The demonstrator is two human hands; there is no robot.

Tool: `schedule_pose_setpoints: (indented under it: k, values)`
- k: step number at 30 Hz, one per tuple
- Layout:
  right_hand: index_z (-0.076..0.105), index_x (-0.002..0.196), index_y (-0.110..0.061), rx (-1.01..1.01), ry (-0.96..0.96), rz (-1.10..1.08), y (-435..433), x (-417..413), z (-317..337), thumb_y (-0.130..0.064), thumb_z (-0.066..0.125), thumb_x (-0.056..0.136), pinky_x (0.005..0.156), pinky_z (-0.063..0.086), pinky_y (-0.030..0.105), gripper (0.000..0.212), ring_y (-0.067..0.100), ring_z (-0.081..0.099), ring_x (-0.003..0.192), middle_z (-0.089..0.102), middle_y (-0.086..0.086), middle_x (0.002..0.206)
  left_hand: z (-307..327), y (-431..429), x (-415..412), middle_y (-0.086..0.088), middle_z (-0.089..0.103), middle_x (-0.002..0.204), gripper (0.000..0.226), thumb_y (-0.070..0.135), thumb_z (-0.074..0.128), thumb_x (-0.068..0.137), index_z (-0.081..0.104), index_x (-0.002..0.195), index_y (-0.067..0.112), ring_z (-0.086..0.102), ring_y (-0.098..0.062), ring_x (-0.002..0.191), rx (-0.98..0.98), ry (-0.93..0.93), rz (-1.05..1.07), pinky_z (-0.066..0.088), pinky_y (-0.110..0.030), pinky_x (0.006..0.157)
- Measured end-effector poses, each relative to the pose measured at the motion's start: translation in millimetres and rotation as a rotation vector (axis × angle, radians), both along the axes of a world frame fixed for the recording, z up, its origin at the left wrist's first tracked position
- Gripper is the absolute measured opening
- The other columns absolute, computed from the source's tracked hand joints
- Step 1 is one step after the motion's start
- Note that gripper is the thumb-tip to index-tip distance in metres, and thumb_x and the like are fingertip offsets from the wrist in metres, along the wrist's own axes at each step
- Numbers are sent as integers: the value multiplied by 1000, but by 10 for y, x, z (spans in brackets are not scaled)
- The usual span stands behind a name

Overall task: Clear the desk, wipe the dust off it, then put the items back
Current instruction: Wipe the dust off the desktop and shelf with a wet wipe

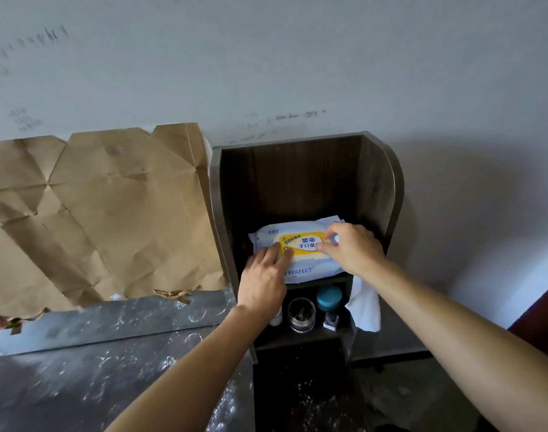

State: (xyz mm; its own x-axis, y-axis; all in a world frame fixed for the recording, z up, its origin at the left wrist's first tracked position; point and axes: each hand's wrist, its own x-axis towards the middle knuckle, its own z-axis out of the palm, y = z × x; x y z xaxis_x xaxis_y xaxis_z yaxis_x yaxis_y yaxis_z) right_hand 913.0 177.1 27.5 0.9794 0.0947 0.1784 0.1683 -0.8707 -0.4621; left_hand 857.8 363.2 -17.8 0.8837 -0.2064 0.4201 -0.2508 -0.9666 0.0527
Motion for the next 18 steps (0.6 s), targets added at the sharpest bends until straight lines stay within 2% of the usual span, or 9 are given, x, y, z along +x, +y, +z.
schedule_pose_setpoints:
  k: [4,7,9,12,13,16,18]
  values:
    - [59,106,-25,34,28,-21,7,-37,-48,-49,62,84,68,40,31,33,30,57,96,62,5,106,-26,-40,-42,-11,66,114,52,15,34,71,67,111,14,65,-29,95,9,6,45,55,-36,76]
    - [61,105,-20,169,26,-21,-22,-115,-44,-44,63,84,74,46,33,31,28,59,95,64,5,107,-67,-54,-194,-9,65,115,44,11,40,72,67,108,13,63,-29,98,-49,-43,31,52,-38,83]
    - [63,107,-14,402,53,-21,21,-219,-1,-35,58,88,74,45,31,29,22,58,89,63,4,100,-105,-10,-361,-9,62,115,40,13,39,73,65,104,13,59,-30,102,-113,-68,-1,50,-39,87]
    - [66,87,-8,834,241,-57,234,-489,107,-23,53,88,54,36,28,19,14,45,57,56,3,70,-206,93,-689,-10,58,118,35,15,41,76,62,104,11,53,-29,106,-222,-74,-41,47,-37,87]
    - [66,86,-9,939,306,-66,332,-600,145,-19,53,87,49,33,25,17,12,40,50,52,2,65,-234,159,-813,-8,58,118,34,17,42,78,62,105,11,52,-27,104,-273,-63,-43,47,-36,85]
    - [65,93,-3,1101,445,-35,687,-957,235,-8,51,86,44,29,21,16,11,33,48,47,3,64,-292,450,-1222,0,55,118,41,29,54,80,61,118,17,51,-21,106,-398,125,-8,46,-32,87]
    - [62,97,1,1182,543,-8,992,-1218,234,-4,51,86,43,27,21,17,11,31,49,44,4,65,-332,724,-1492,6,52,115,54,37,61,75,53,128,27,52,-17,105,-529,395,49,45,-30,88]
